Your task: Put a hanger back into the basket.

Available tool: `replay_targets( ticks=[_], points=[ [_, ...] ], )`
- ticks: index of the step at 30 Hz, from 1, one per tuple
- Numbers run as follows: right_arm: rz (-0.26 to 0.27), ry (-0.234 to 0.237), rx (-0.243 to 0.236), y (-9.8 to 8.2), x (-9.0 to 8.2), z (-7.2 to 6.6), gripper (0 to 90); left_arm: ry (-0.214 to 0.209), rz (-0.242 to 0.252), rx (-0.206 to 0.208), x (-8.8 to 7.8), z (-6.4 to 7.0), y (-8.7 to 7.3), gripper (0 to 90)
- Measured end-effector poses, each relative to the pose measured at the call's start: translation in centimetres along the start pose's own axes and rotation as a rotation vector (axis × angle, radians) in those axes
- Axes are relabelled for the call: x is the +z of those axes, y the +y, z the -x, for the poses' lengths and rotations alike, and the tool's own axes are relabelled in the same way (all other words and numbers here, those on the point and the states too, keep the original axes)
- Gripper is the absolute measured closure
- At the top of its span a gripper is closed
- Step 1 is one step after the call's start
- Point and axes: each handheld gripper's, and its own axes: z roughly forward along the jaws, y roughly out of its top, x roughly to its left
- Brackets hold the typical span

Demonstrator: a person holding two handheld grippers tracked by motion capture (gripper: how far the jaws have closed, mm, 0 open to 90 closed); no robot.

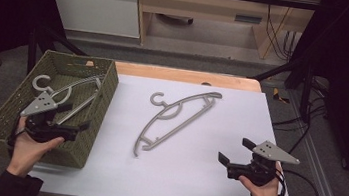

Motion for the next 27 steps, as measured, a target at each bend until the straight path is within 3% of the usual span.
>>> replay_targets(
  ticks=[8,14,17,21,26,27],
  points=[
    [-0.002,-0.002,-0.001,0.0,0.1,0.0,3.0,-0.034,0.013,0.013,1.7,2.6,0.9,9.6],
    [0.000,-0.002,-0.002,0.0,0.1,-0.1,3.0,-0.070,0.008,0.028,4.1,5.1,1.9,10.9],
    [-0.001,-0.002,-0.003,0.0,0.1,-0.1,3.0,-0.072,0.004,0.035,5.0,5.8,2.0,11.5],
    [0.011,-0.003,0.013,0.1,-0.1,0.0,2.9,-0.092,-0.026,0.042,7.3,7.1,2.3,12.2],
    [0.005,-0.002,0.002,0.1,-0.1,0.1,3.0,-0.091,-0.050,0.045,9.2,7.8,2.2,14.4],
    [0.005,0.000,0.003,0.1,-0.1,0.1,3.0,-0.090,-0.068,0.042,10.2,7.9,2.1,14.8]
  ],
)
